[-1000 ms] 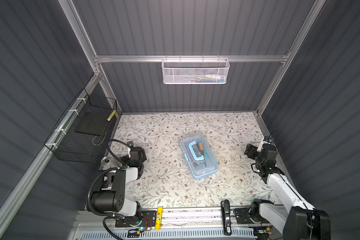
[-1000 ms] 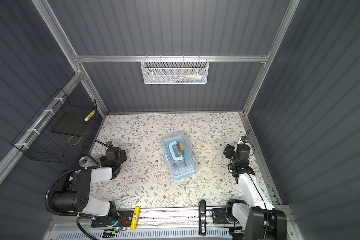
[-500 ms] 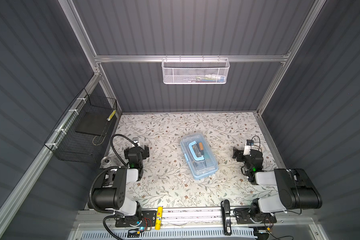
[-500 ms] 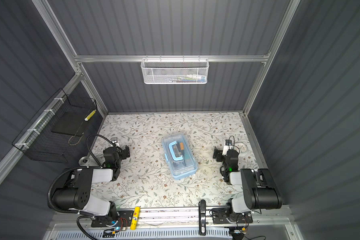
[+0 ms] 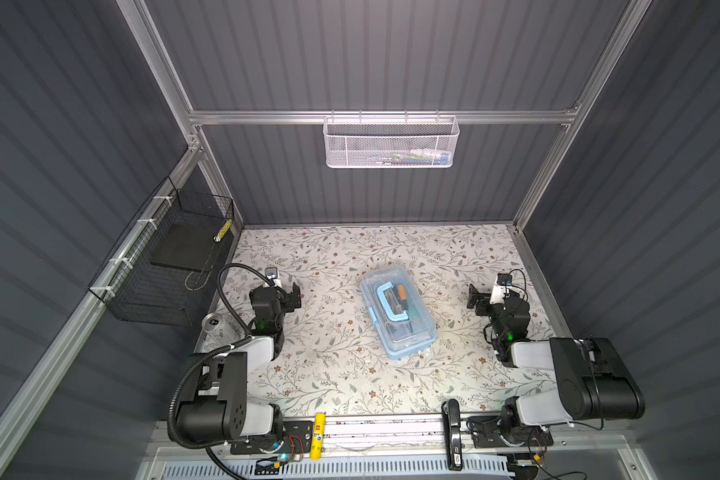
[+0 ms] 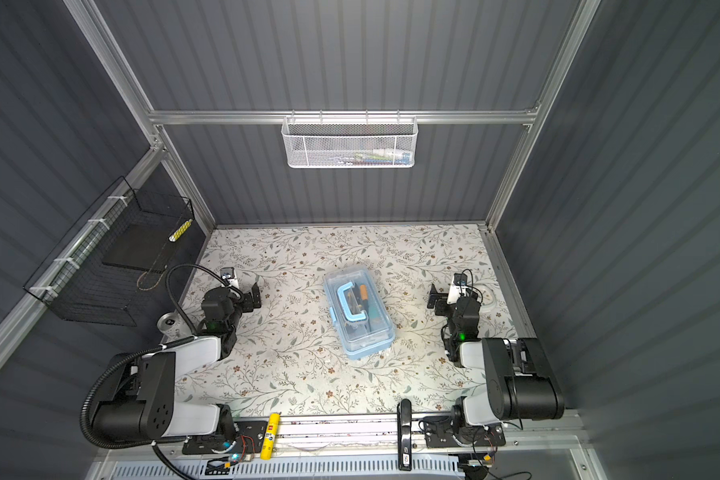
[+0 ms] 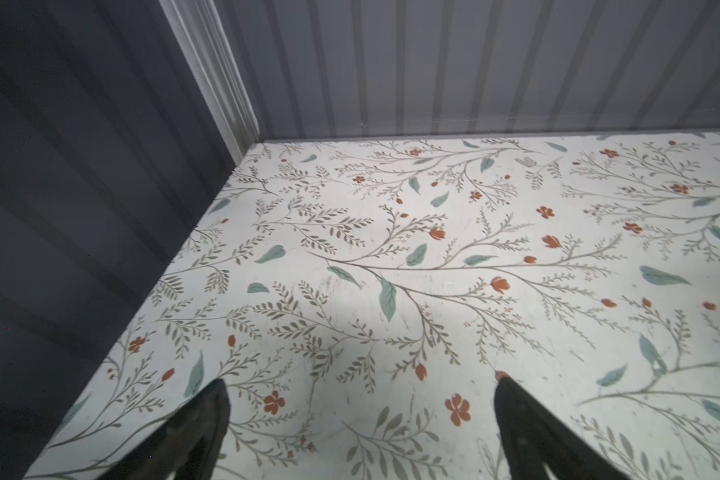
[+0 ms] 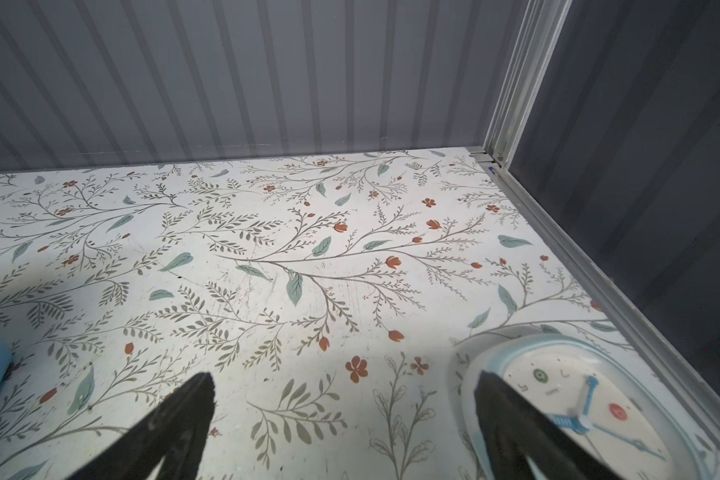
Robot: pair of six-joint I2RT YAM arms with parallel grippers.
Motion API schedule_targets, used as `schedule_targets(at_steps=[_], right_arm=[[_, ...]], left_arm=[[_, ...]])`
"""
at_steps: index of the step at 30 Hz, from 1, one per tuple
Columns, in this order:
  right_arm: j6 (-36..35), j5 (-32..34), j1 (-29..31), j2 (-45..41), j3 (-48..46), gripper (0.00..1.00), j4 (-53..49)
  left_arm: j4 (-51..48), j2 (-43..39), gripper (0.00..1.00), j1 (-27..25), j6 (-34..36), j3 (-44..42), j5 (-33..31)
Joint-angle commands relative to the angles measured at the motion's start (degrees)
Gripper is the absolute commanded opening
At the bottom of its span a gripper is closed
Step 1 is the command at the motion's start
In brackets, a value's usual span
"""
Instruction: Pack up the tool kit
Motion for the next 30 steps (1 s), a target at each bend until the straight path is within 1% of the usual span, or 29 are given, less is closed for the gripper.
schedule_targets(at_steps=[1, 2, 3, 4, 6, 7, 8, 9, 10, 11, 12, 13, 15, 17, 19, 21, 30], right_arm=[[-0.6, 0.1, -0.3, 0.3, 0.8, 0.99, 1.4], [-0.6, 0.1, -0.3, 0.2, 0.9, 0.99, 1.1], [-0.6, 0.2, -0.3, 0.2, 0.9, 0.99, 0.9], [-0.6, 0.2, -0.3, 0.2, 0.9, 0.99, 1.0], [-0.6, 0.1, -0.3, 0.2, 0.9, 0.99, 1.1], [-0.6, 0.1, -0.3, 0.2, 0.9, 0.99, 1.0], [-0.6, 0.1, -0.3, 0.2, 0.9, 0.99, 1.1], [-0.7, 0.2, -0.3, 0.2, 0.8, 0.99, 1.2], [-0.7, 0.4, -0.2, 0.1, 0.4, 0.99, 1.8], [-0.7, 0.2, -0.2, 0.1, 0.2, 0.99, 2.2], [-0.7, 0.3, -0.2, 0.2, 0.4, 0.99, 2.2], [-0.6, 0.5, -0.2, 0.2, 0.8, 0.99, 1.4], [-0.6, 0.4, -0.3, 0.1, 0.9, 0.99, 0.9], [-0.6, 0.3, -0.3, 0.2, 0.9, 0.99, 1.2], [-0.6, 0.2, -0.3, 0.2, 1.1, 0.99, 0.7], [-0.6, 0.0, -0.4, 0.2, 1.2, 0.99, 0.6], [-0.5, -0.2, -0.5, 0.2, 1.2, 0.99, 0.5]], left_arm=[[3.6, 2.8, 1.00, 0.1, -1.2, -1.4, -0.9], [7.5, 4.5, 1.00, 0.8, -3.6, -2.5, -0.7], [13.0, 6.8, 1.00, 1.3, -5.8, -4.0, 1.5], [16.8, 9.5, 1.00, 1.3, -4.2, -4.2, 3.9], [18.6, 14.3, 1.00, 1.3, -3.0, -2.6, 6.4], [16.1, 15.5, 1.00, 1.3, -2.8, -1.1, 7.5], [15.7, 17.3, 1.00, 1.2, -2.5, -0.4, 7.8], [18.4, 19.5, 1.00, 1.3, -2.8, 0.5, 7.3], [10.4, 17.8, 1.00, 1.3, -2.3, 2.4, 8.3], [11.0, 18.6, 1.00, 0.9, -2.0, 2.9, 7.0], [13.9, 19.2, 1.00, 0.5, -1.7, 2.3, 6.2], [9.7, 18.1, 1.00, 0.5, -1.9, 3.1, 6.4], [13.6, 19.1, 1.00, 0.4, -1.8, 2.3, 6.3], [10.5, 18.2, 1.00, 0.4, -1.8, 2.9, 6.5], [13.1, 18.9, 1.00, 0.4, -1.7, 2.4, 6.2], [11.5, 18.5, 1.00, 0.4, -1.8, 2.7, 6.5], [11.8, 18.7, 1.00, 0.4, -1.7, 2.7, 6.4]])
